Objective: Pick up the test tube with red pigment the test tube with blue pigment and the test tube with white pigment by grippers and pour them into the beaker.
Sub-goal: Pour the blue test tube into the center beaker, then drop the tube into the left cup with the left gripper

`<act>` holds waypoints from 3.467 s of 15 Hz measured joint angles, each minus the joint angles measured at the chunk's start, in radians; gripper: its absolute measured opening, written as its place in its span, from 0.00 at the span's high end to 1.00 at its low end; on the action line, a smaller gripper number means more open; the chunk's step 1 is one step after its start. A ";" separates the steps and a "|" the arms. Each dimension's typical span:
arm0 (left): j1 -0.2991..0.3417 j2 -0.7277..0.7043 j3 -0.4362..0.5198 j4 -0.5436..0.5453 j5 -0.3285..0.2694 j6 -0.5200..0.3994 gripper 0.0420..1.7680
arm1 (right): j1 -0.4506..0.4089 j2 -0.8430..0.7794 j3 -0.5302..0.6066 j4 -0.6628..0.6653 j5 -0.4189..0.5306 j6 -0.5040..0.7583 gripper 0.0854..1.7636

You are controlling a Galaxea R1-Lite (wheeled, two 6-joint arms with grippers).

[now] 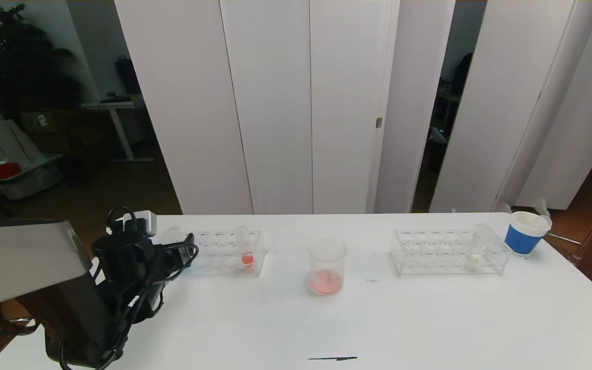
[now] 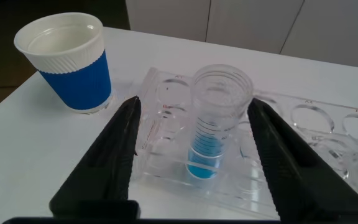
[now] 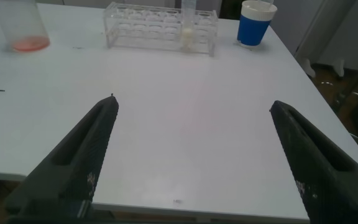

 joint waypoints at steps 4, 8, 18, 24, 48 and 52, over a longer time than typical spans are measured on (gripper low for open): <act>0.006 0.008 -0.015 0.001 -0.019 0.004 0.66 | 0.000 0.000 0.000 0.000 0.000 0.000 0.01; 0.006 0.011 -0.031 0.009 -0.018 0.008 0.70 | 0.000 0.000 0.000 0.000 0.000 0.000 0.01; 0.008 -0.005 -0.036 0.006 -0.032 0.010 0.70 | 0.000 0.000 0.000 0.000 0.000 0.000 0.01; 0.007 -0.107 -0.035 0.044 -0.060 0.028 0.70 | 0.000 0.000 0.000 0.000 0.000 0.000 0.01; -0.343 -0.764 -0.213 0.830 -0.673 0.054 0.70 | 0.000 0.000 0.000 0.000 0.000 0.000 0.01; -0.398 -0.689 -0.223 0.769 -0.681 0.132 0.70 | 0.000 0.000 0.000 0.000 0.000 0.000 0.01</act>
